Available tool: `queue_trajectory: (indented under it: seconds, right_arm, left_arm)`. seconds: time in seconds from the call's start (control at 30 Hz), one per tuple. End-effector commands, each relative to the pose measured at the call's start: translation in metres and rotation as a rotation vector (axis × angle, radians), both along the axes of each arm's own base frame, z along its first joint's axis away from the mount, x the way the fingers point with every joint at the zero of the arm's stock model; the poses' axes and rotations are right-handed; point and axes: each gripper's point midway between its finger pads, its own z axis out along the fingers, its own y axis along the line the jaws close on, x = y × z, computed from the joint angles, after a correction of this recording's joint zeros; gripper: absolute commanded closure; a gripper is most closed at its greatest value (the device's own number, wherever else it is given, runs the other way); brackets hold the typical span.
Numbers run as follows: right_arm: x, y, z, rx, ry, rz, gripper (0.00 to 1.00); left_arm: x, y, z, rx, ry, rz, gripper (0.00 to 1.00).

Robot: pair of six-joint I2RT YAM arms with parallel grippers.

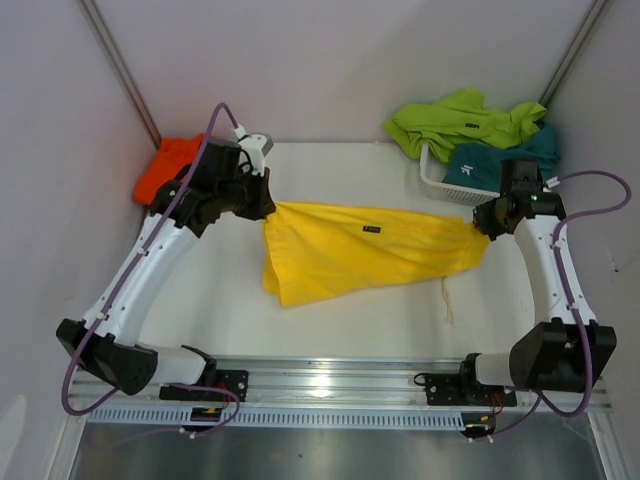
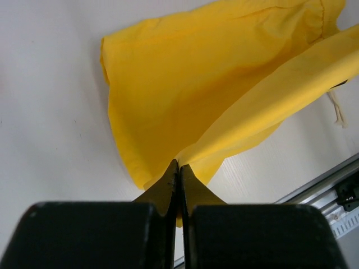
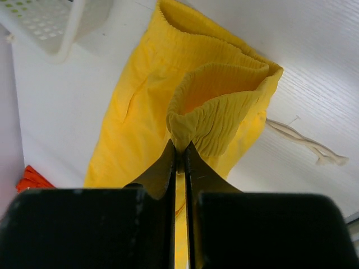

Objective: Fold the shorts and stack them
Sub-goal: Fold the shorts

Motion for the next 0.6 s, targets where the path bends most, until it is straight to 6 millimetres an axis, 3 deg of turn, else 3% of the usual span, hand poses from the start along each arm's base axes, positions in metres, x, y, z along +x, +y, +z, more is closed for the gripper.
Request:
queue_trajectory:
  seconds: [0.0,0.17,0.4,0.57]
  right_arm:
    - [0.038,-0.011,0.031,-0.036,-0.118,-0.014,1.0]
    - [0.066,-0.008,0.033,-0.019,-0.153,0.004,1.0]
    - [0.113,-0.002,0.017,0.024,-0.219,0.022,1.0]
    - [0.147,0.006,0.024,0.052,-0.324,0.053,1.0]
  left_arm:
    - [0.025,0.004,0.022,-0.051,-0.072,0.053,1.0]
    - [0.052,0.009,0.012,-0.089,-0.052,0.113,1.0]
    - [0.093,0.029,0.0,-0.114,-0.041,0.232,1.0]
    - [0.11,0.041,-0.011,-0.157,-0.047,0.327,1.0]
